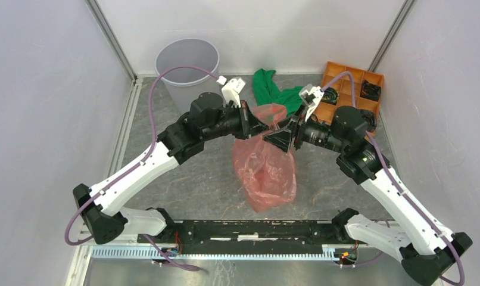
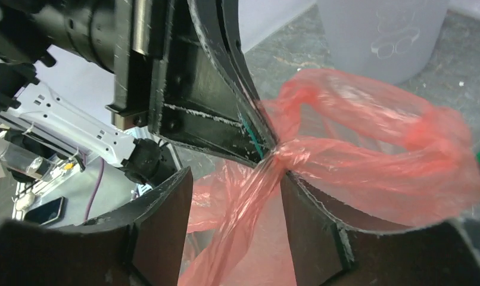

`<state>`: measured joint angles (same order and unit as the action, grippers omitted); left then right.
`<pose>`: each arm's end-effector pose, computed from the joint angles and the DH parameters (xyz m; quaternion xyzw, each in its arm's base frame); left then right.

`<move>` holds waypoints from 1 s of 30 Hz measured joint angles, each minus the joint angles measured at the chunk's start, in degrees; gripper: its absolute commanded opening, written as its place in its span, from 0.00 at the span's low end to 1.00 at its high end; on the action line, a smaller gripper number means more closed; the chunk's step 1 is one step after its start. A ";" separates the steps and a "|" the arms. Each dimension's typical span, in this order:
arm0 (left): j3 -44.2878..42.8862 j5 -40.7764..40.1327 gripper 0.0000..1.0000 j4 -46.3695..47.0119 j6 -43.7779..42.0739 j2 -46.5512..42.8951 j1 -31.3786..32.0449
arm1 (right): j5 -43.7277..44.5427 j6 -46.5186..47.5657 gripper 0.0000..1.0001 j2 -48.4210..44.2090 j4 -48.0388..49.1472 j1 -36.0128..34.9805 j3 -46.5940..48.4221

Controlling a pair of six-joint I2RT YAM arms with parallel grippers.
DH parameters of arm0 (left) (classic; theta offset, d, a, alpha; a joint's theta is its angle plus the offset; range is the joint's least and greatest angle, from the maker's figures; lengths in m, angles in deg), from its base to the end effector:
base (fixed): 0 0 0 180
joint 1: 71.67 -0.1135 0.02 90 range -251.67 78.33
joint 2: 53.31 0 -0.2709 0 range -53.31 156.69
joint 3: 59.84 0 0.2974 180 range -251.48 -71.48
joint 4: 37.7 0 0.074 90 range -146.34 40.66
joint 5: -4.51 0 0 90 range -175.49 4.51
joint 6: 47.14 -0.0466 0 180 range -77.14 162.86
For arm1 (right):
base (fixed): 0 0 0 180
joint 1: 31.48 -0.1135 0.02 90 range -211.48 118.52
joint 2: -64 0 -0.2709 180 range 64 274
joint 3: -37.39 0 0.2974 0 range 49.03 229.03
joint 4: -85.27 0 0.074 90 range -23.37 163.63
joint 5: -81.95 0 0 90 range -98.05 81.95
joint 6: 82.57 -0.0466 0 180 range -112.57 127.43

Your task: Put the trash bags into the trash bin

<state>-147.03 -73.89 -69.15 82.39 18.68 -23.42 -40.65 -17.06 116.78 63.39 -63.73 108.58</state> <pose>0.2181 -0.2585 0.4156 0.1210 0.7889 -0.4721 0.3742 0.1992 0.1554 0.4163 -0.2392 0.6843 0.4924 0.4817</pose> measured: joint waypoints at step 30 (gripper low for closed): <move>-12.79 -23.54 1.00 -7.63 -13.66 4.55 -7.32 | 65.72 11.54 0.01 1.97 -14.03 -28.37 -4.11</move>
<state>-159.81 -97.43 -76.78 68.73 23.22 -30.74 25.07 -5.52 118.74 49.36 -92.10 104.47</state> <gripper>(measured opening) 0.972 0.013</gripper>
